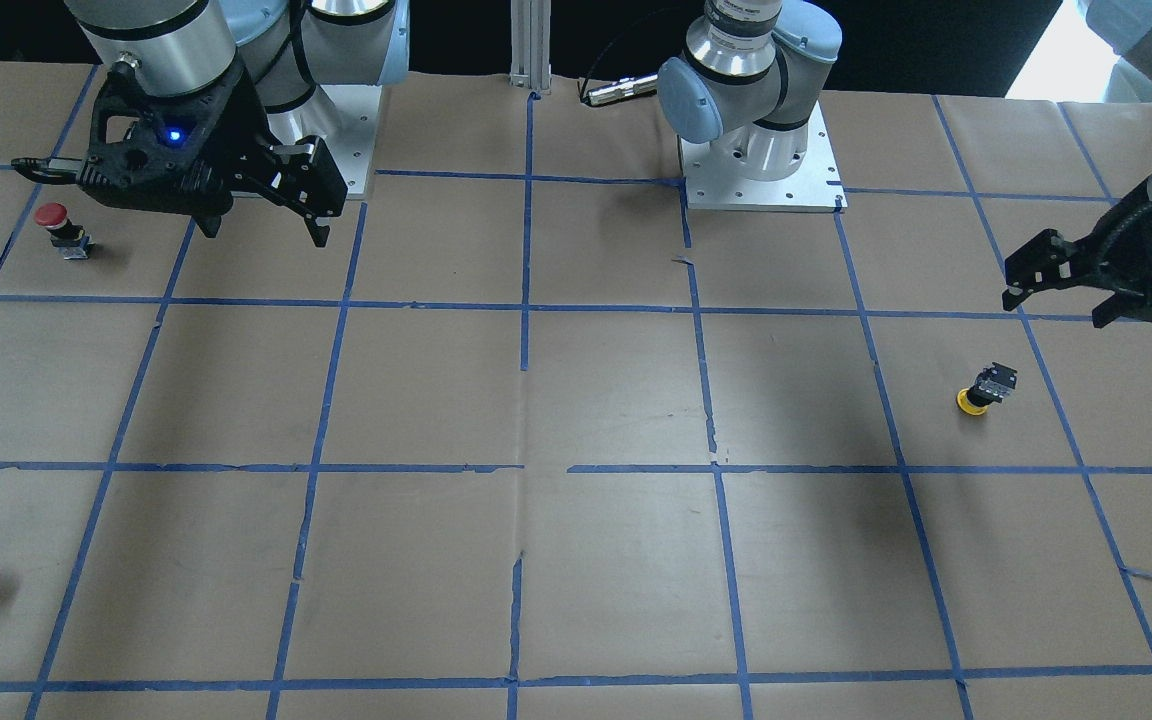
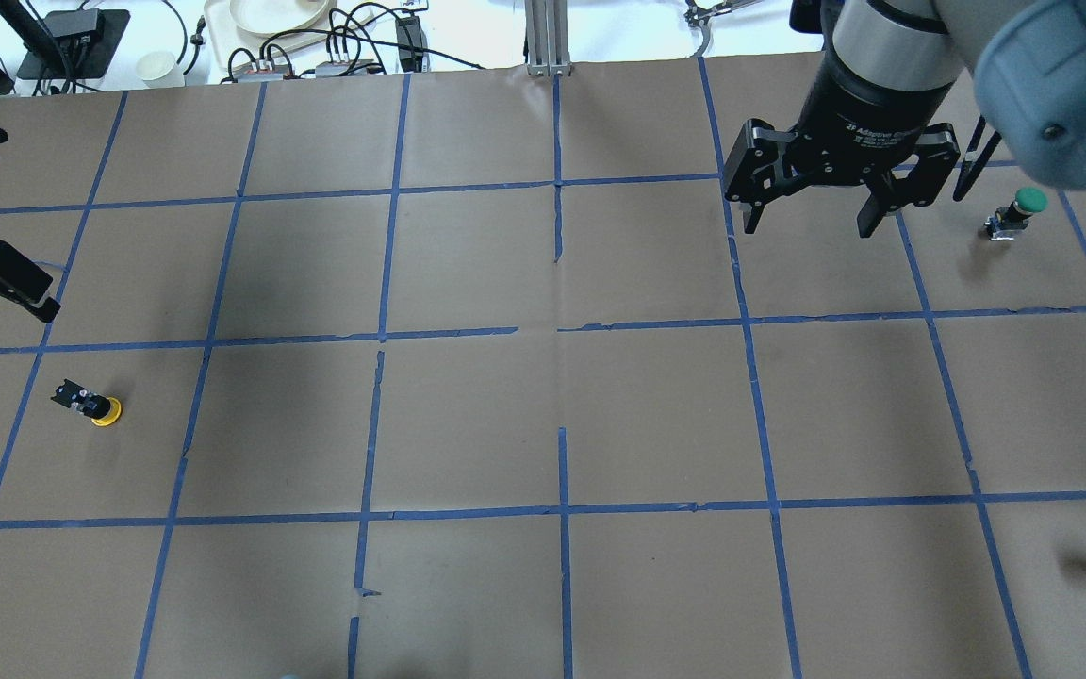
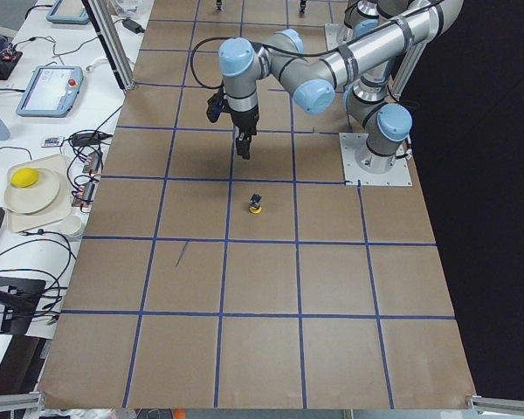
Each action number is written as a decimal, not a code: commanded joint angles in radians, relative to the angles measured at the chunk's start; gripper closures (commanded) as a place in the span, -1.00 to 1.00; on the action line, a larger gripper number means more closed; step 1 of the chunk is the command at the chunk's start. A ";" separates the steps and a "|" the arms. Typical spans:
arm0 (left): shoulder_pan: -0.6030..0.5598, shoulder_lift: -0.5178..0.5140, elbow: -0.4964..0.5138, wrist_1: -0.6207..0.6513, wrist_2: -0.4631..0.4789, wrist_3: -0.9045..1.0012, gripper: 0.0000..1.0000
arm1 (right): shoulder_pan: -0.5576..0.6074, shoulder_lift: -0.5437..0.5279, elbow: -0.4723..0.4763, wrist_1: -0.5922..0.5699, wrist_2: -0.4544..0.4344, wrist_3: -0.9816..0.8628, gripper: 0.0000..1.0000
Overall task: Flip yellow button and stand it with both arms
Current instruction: 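Move the left gripper down over the yellow-capped button lying on its side, then close the left gripper on the yellow button's base, then lift the yellow button with the left gripper toward the table center, then hold the yellow button up while the right gripper approaches its yellow cap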
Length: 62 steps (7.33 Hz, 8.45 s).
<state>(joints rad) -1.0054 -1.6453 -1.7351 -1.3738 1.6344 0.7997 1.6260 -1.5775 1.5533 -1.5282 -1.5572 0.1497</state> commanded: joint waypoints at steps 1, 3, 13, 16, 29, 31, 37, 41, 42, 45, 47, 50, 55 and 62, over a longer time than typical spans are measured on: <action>0.049 -0.050 -0.072 0.130 0.001 0.149 -1.00 | -0.001 0.016 0.001 -0.012 0.002 0.004 -1.00; 0.088 -0.091 -0.104 0.191 -0.002 0.226 -1.00 | -0.002 0.053 -0.009 -0.046 0.002 0.004 -1.00; 0.149 -0.136 -0.264 0.416 -0.094 0.387 -0.96 | 0.002 0.088 0.005 -0.107 -0.010 0.004 -1.00; 0.152 -0.183 -0.282 0.511 -0.093 0.397 -0.96 | -0.008 0.090 0.002 -0.110 0.006 0.010 -1.00; -0.266 -0.047 -0.113 0.119 -0.559 -0.272 0.54 | -0.017 -0.007 0.007 -0.112 0.006 0.055 -1.00; -0.372 -0.033 -0.109 0.121 -0.856 -0.460 0.54 | -0.012 -0.019 0.007 -0.107 0.003 0.064 -1.00; -0.487 0.010 -0.124 0.136 -1.404 -0.911 0.63 | -0.011 -0.022 0.010 -0.086 0.000 0.051 -1.00; -0.519 0.013 -0.129 0.144 -1.498 -0.947 0.64 | -0.020 -0.027 0.008 -0.089 0.006 0.051 -1.00; -0.519 0.013 -0.126 0.144 -1.498 -0.955 0.64 | -0.037 -0.025 0.005 -0.090 0.002 0.021 -1.00; -0.529 0.028 -0.126 0.145 -1.489 -0.975 0.70 | -0.164 -0.045 0.002 -0.052 0.143 -0.085 -1.00; -0.529 0.021 -0.123 0.151 -1.496 -0.991 0.70 | -0.332 -0.061 0.005 0.184 0.538 -0.073 -1.00; -0.529 0.018 -0.116 0.180 -1.499 -1.004 0.70 | -0.385 -0.064 0.033 0.433 0.973 -0.084 -1.00; -0.565 0.015 -0.124 0.188 -1.535 -1.007 0.70 | -0.310 -0.039 0.074 0.316 1.151 -0.136 -0.99; -0.564 0.009 -0.126 0.208 -1.533 -1.014 0.70 | -0.264 -0.061 0.116 0.379 1.157 -0.114 -0.99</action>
<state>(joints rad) -1.5704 -1.6290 -1.8600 -1.1702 0.1012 -0.2142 1.3581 -1.6362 1.6712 -1.1494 -0.4045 0.0228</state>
